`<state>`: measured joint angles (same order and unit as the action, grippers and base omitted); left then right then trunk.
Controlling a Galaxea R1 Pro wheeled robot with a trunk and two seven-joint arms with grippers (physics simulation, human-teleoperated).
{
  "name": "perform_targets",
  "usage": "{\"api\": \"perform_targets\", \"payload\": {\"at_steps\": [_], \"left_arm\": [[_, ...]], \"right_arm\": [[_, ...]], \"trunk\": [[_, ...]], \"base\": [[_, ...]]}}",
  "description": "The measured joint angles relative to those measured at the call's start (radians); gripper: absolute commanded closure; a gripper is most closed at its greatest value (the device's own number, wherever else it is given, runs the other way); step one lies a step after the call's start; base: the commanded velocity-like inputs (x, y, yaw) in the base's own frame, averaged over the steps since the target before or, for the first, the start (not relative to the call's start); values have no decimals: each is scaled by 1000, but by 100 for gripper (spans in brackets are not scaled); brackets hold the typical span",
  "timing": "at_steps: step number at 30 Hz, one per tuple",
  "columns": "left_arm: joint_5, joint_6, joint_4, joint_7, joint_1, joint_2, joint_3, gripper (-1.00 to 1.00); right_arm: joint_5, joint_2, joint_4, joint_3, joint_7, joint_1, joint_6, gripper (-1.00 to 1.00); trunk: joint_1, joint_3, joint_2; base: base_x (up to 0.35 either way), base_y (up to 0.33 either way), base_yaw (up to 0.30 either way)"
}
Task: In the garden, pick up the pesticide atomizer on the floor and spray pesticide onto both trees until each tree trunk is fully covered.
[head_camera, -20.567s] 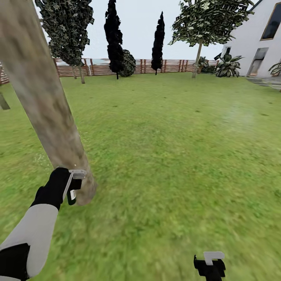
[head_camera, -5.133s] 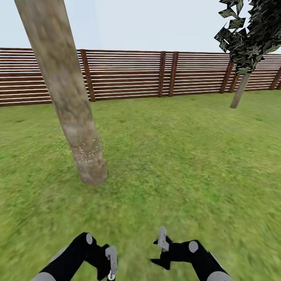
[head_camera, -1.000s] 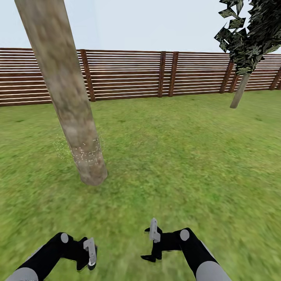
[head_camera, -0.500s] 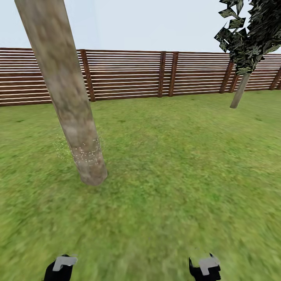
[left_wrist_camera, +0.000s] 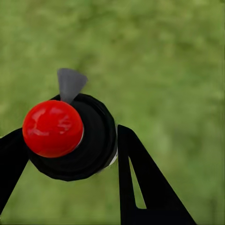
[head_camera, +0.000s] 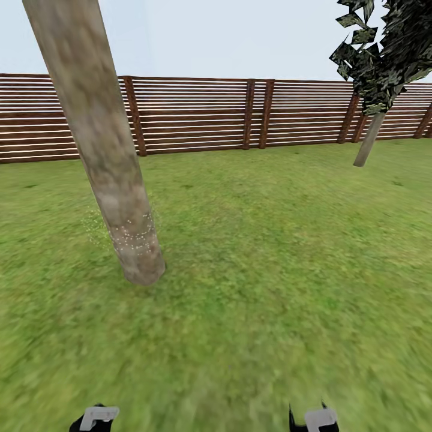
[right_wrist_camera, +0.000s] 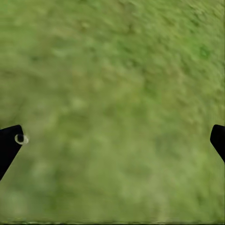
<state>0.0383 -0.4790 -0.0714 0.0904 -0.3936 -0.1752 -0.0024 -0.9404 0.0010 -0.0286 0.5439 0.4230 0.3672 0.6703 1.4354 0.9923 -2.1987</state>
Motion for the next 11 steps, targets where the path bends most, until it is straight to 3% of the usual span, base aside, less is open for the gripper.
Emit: {"api": "perform_targets", "payload": {"at_steps": [3,11], "left_arm": [[49,-1,0,0,0,-1,-2,100],[51,0,0,0,0,-7,-4,100]], "right_arm": [[0,0,2,0,0,-5,-1,-100],[0,0,2,0,-1,-6,-1,-100]], "trunk": [[0,0,0],[0,0,0]], "base": [[0,0,0],[0,0,0]]}}
